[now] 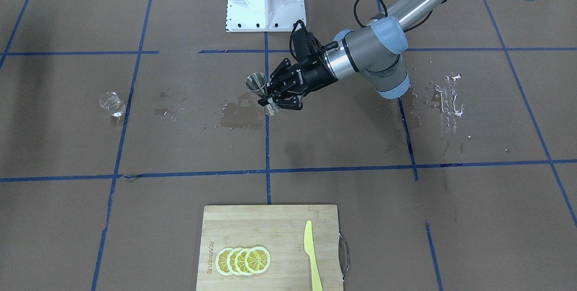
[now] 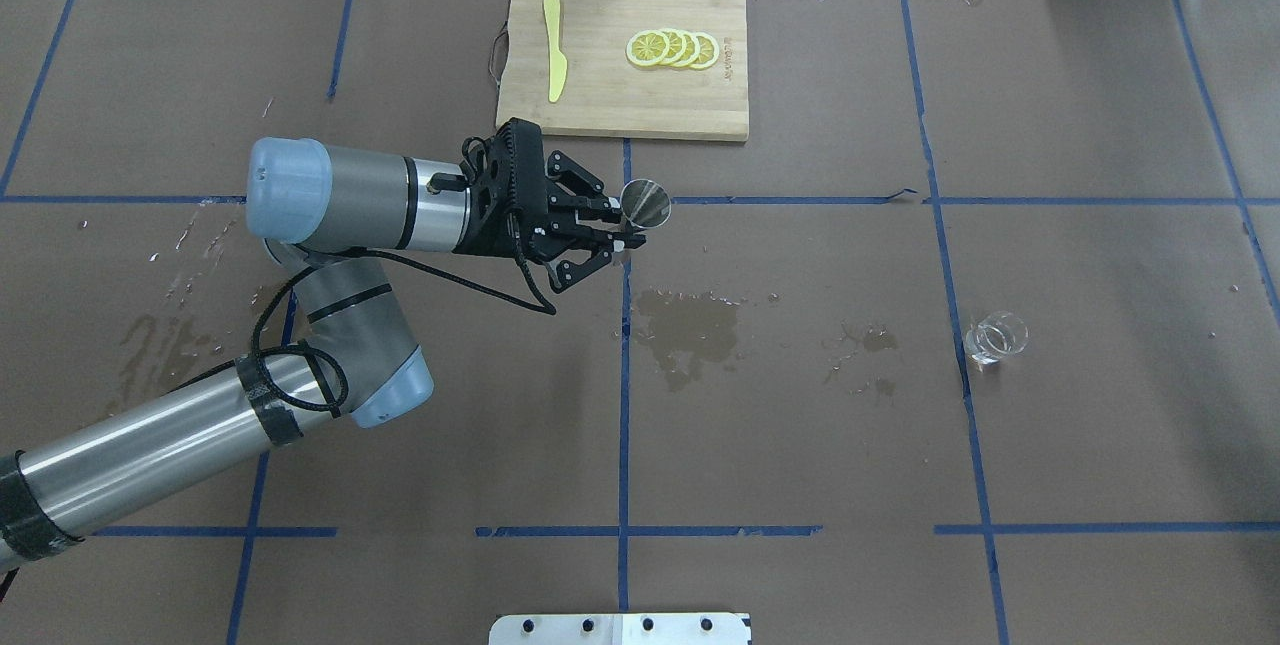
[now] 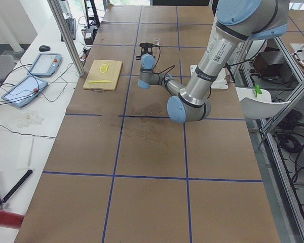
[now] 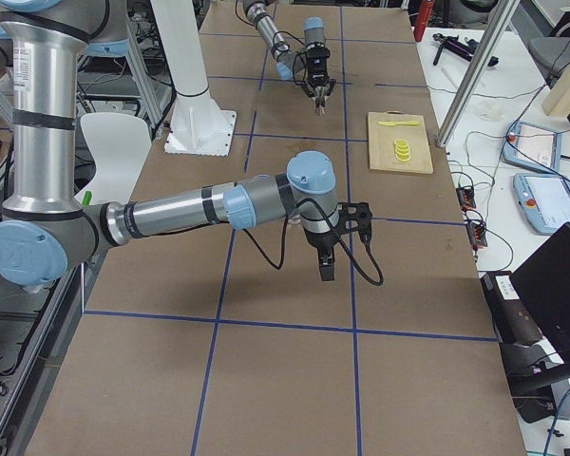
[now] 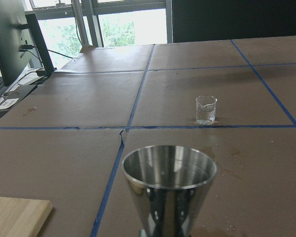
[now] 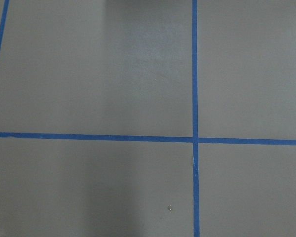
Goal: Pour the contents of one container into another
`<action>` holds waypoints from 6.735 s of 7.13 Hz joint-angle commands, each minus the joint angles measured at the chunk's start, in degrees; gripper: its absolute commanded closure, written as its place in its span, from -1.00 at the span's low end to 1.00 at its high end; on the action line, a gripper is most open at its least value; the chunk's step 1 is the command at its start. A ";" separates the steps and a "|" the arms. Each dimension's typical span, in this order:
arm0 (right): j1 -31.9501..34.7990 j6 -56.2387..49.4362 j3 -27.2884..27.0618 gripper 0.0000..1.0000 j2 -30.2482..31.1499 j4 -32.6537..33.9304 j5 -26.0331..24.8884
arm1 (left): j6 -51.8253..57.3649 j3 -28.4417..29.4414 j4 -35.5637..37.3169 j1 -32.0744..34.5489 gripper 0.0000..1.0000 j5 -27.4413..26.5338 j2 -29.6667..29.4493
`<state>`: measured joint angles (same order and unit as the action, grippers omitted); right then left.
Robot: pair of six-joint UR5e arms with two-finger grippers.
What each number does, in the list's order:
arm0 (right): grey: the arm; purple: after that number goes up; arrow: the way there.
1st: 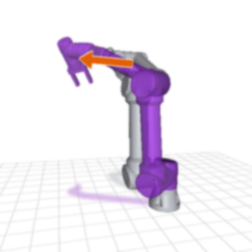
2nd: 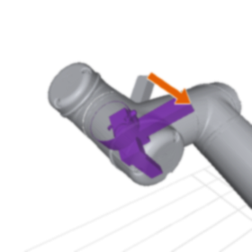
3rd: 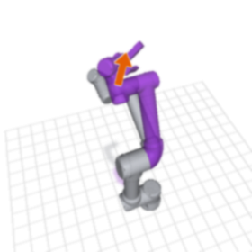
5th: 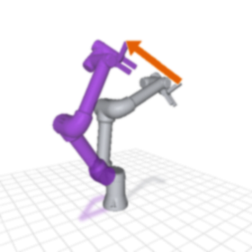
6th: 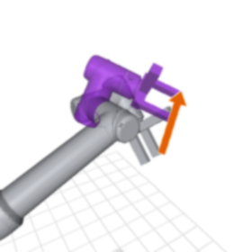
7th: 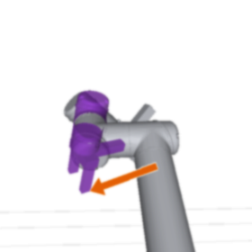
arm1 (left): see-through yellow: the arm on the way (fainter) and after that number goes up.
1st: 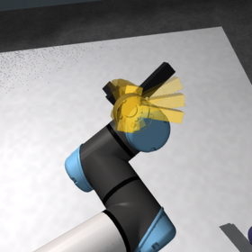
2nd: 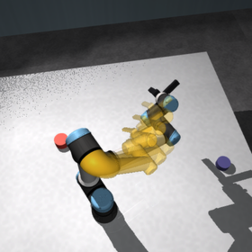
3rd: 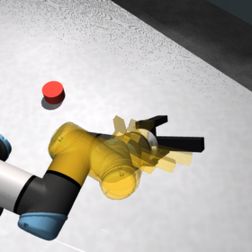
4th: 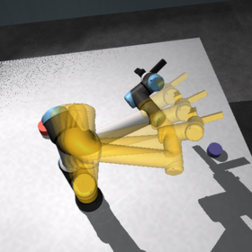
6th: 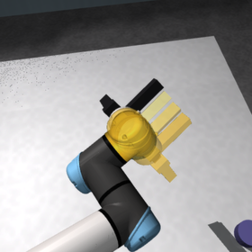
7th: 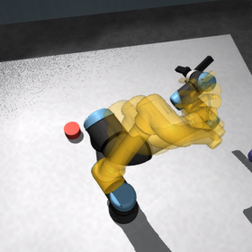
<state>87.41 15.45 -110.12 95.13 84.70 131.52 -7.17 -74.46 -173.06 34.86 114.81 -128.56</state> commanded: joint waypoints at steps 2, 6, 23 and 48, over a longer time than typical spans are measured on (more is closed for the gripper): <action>-7.21 23.99 -1.50 -1.00 -0.12 -14.49 -3.18 | -0.04 0.10 0.00 -0.05 1.00 -0.20 -0.02; -38.09 53.15 -12.29 -1.00 5.83 -20.89 -37.17 | -0.13 0.19 0.09 -0.14 1.00 -0.29 -0.02; -79.58 82.99 7.29 -1.00 2.16 -20.36 -102.43 | -0.22 0.01 -0.09 -0.49 1.00 -1.25 0.33; -81.96 83.96 11.51 0.48 0.41 -20.98 -105.33 | -0.22 -0.51 -0.44 -0.49 1.00 -1.08 0.77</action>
<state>5.38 99.40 -98.39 95.54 63.77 26.12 -7.42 -74.91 -173.50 34.37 113.73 -127.79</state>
